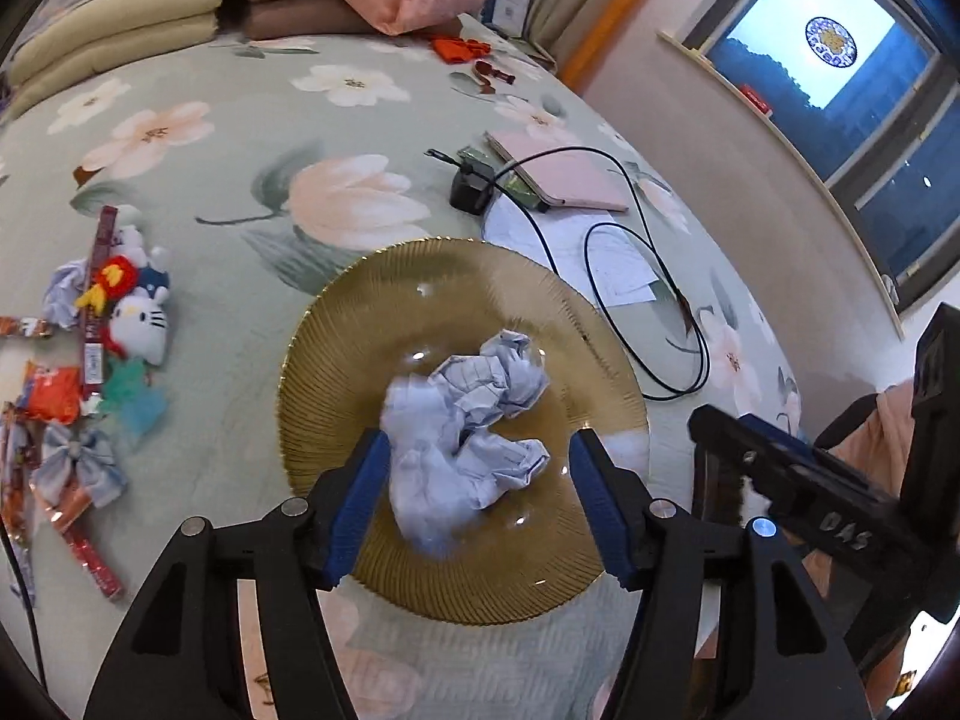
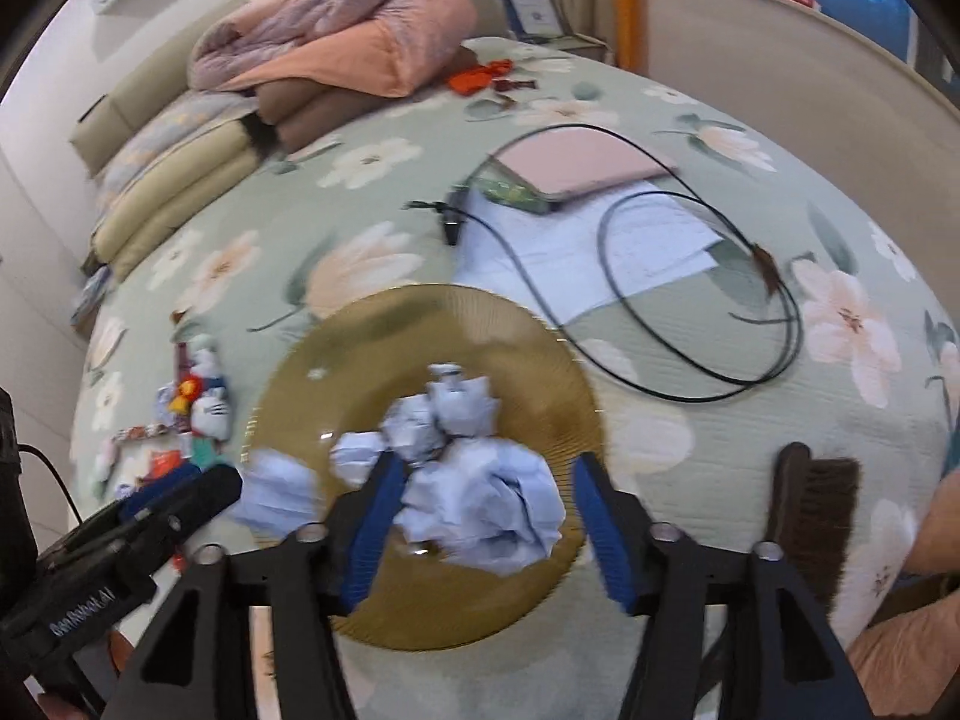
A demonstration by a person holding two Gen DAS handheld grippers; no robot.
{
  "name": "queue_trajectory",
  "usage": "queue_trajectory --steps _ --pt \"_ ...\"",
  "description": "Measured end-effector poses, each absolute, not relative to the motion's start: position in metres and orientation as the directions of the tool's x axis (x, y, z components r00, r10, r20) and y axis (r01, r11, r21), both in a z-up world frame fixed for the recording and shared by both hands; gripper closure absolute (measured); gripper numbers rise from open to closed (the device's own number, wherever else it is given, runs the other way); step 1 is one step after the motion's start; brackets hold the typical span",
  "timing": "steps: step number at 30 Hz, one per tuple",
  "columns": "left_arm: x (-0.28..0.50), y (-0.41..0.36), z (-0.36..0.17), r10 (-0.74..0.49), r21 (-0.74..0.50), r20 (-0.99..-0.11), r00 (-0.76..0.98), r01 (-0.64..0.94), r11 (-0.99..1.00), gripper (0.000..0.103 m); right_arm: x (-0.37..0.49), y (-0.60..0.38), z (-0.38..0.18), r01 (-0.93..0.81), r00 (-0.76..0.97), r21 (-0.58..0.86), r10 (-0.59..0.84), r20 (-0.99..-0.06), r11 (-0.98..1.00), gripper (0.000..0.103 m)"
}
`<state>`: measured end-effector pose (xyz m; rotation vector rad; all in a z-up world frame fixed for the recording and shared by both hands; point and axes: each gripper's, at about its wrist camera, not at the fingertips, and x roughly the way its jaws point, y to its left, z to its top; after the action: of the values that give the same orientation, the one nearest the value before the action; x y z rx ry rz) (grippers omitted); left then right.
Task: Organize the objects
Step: 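Carry both paper balls to the golden plate and open both grippers, then withdraw both grippers toward the dango plush and candy sticks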
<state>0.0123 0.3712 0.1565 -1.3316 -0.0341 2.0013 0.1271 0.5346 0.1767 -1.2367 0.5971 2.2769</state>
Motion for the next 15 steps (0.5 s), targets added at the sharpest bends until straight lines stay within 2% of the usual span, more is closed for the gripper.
queue_trajectory --steps 8,15 --pt "0.016 0.348 0.141 0.555 -0.415 -0.809 -0.191 -0.483 -0.771 0.043 0.137 0.535 0.167 -0.563 -0.487 0.156 0.174 -0.856 -0.812 0.036" --pt "0.025 0.295 0.134 0.519 -0.406 -0.831 -0.2 -0.419 -0.812 0.043 0.127 0.497 0.153 -0.507 -0.469 0.164 0.11 -0.877 -0.846 0.036"
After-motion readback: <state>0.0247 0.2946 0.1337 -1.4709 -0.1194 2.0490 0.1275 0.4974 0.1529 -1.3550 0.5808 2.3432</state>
